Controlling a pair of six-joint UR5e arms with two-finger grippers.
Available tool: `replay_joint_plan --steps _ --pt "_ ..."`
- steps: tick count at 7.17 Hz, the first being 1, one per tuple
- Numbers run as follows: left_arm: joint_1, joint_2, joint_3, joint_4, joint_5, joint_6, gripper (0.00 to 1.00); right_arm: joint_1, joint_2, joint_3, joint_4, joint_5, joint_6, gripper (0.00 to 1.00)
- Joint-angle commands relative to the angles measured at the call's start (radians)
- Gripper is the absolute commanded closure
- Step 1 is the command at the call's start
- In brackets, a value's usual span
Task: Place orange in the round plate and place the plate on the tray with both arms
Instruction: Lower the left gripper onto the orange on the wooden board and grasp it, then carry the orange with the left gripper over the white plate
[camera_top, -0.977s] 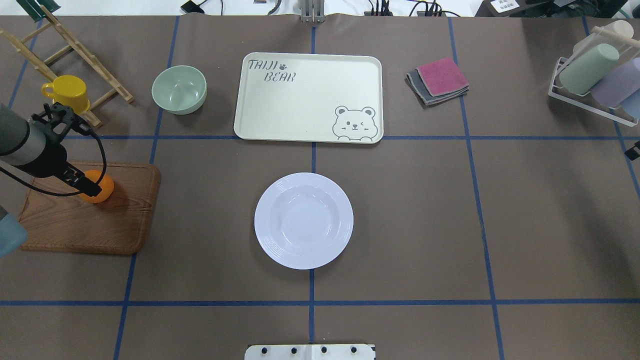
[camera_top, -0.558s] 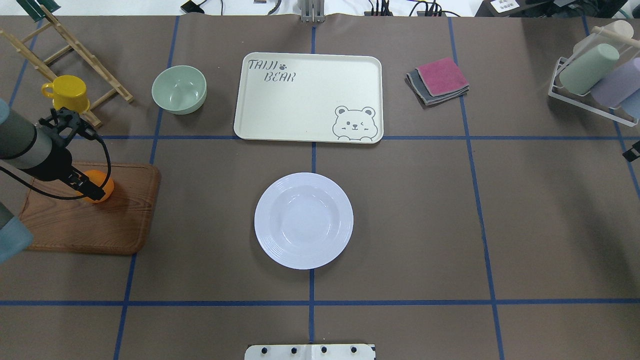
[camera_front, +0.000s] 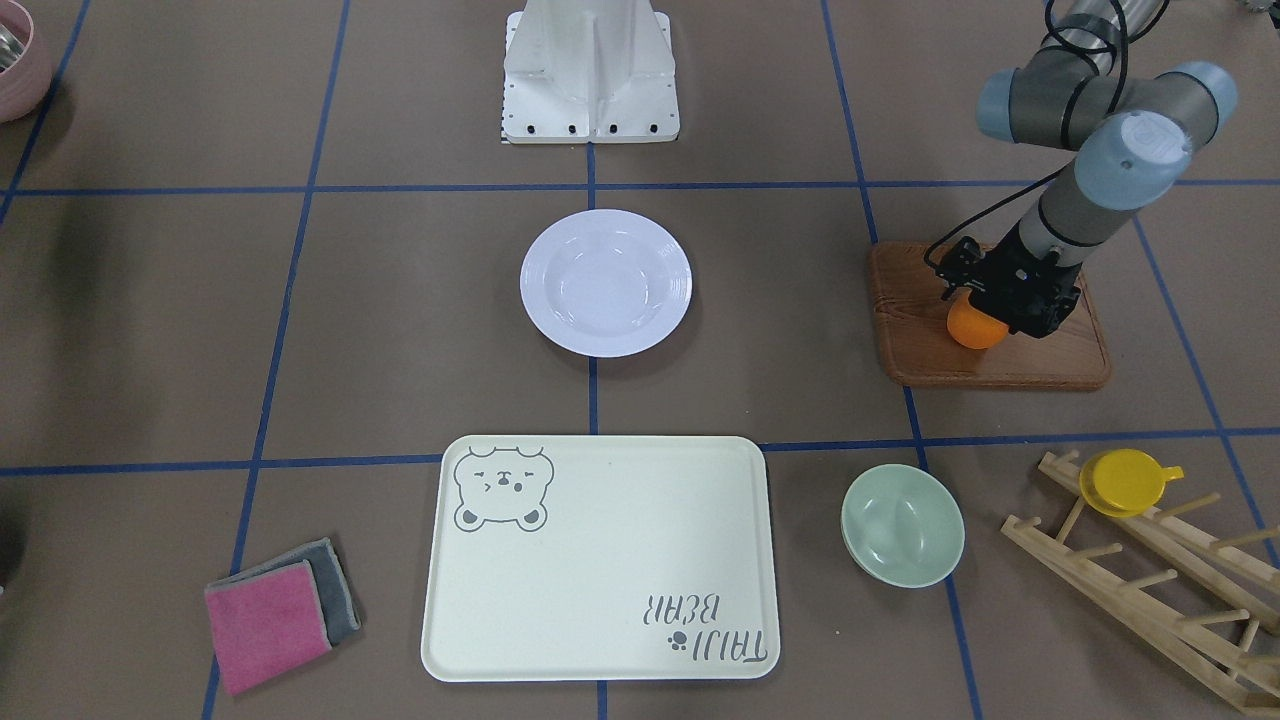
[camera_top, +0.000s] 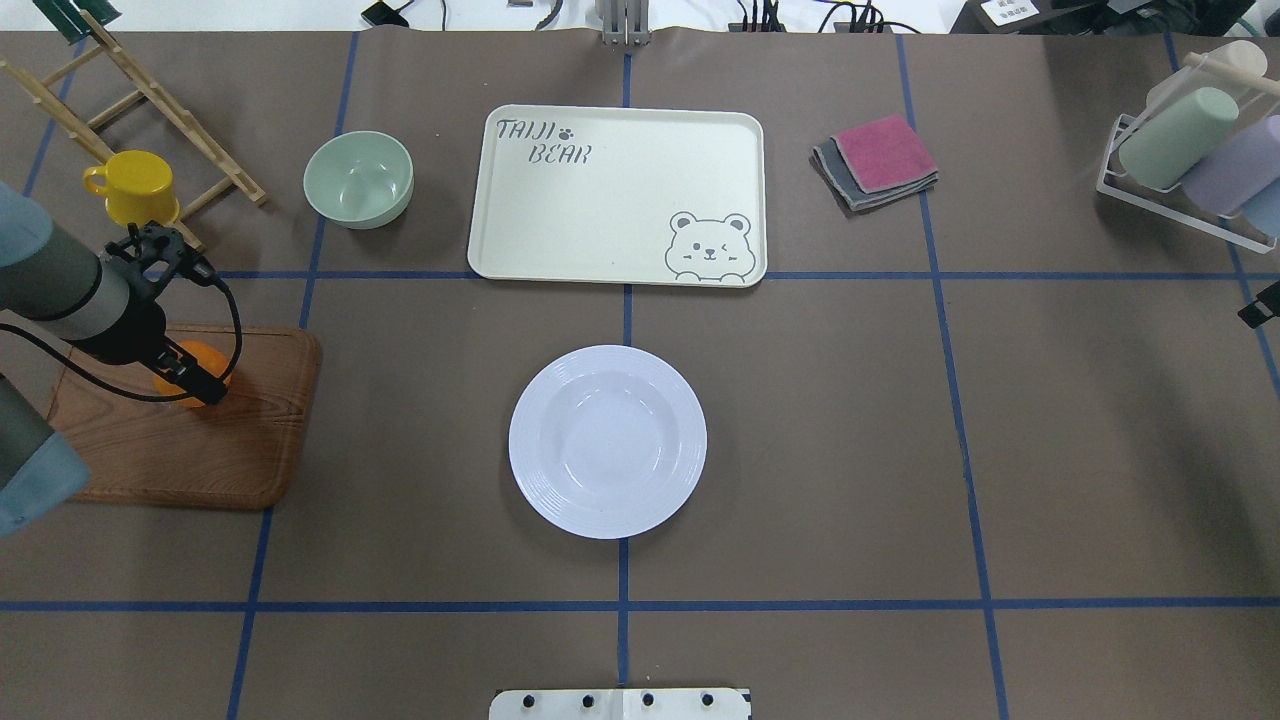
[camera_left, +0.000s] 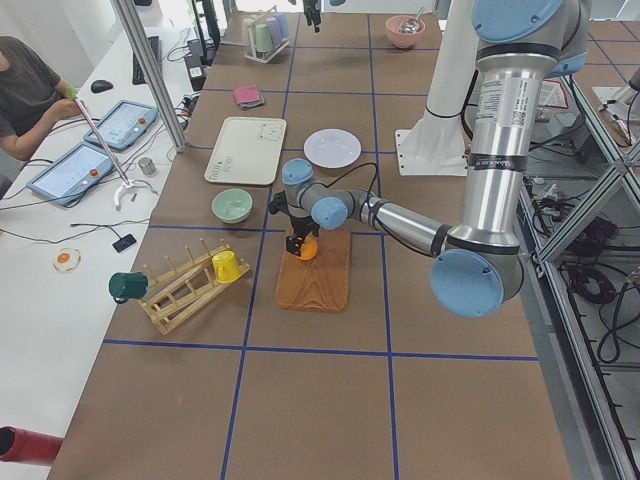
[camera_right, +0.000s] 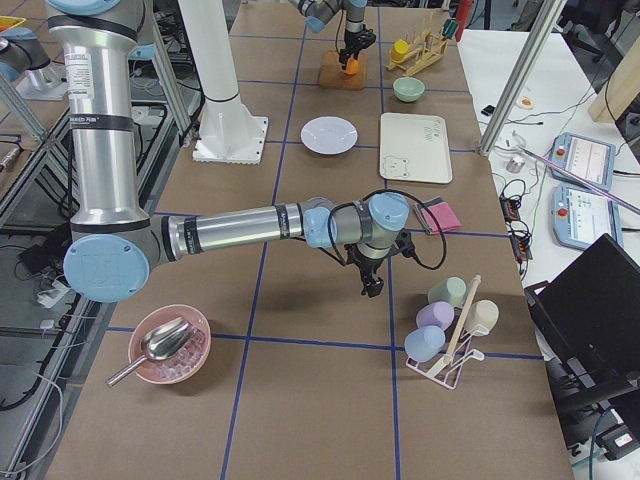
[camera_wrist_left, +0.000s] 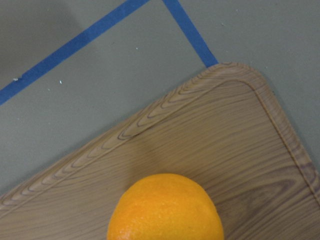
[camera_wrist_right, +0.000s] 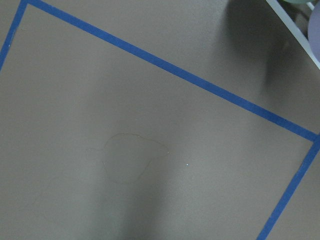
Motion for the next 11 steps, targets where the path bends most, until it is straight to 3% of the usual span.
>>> replay_joint_plan --steps 1,5,6,7,8,9,10,11 --pt "0.000 -0.024 0.023 0.001 0.000 0.001 0.01 -0.004 0.000 -0.003 0.000 -0.002 0.000 0.00" --pt "0.000 -0.008 0.028 -0.009 0.000 -0.001 0.02 -0.008 0.002 -0.009 0.002 -0.002 0.000 0.00" --pt "0.000 -0.011 0.028 -0.011 0.000 -0.022 0.65 -0.010 0.000 -0.014 0.024 -0.002 0.000 0.00" --pt "0.002 -0.026 0.029 -0.011 -0.001 -0.128 1.00 -0.010 -0.001 -0.049 0.079 0.000 0.002 0.00" --pt "0.000 -0.076 0.020 0.004 -0.039 -0.183 1.00 -0.010 -0.001 -0.084 0.136 0.000 0.003 0.00" --pt "0.000 -0.133 0.021 0.010 -0.148 -0.201 1.00 -0.010 -0.003 -0.098 0.162 0.000 0.005 0.00" --pt "0.002 -0.197 0.017 0.020 -0.223 -0.387 1.00 -0.010 -0.005 -0.097 0.164 0.000 0.006 0.00" --pt "0.009 -0.294 0.024 0.033 -0.227 -0.575 1.00 -0.008 -0.003 -0.097 0.164 0.000 0.006 0.00"
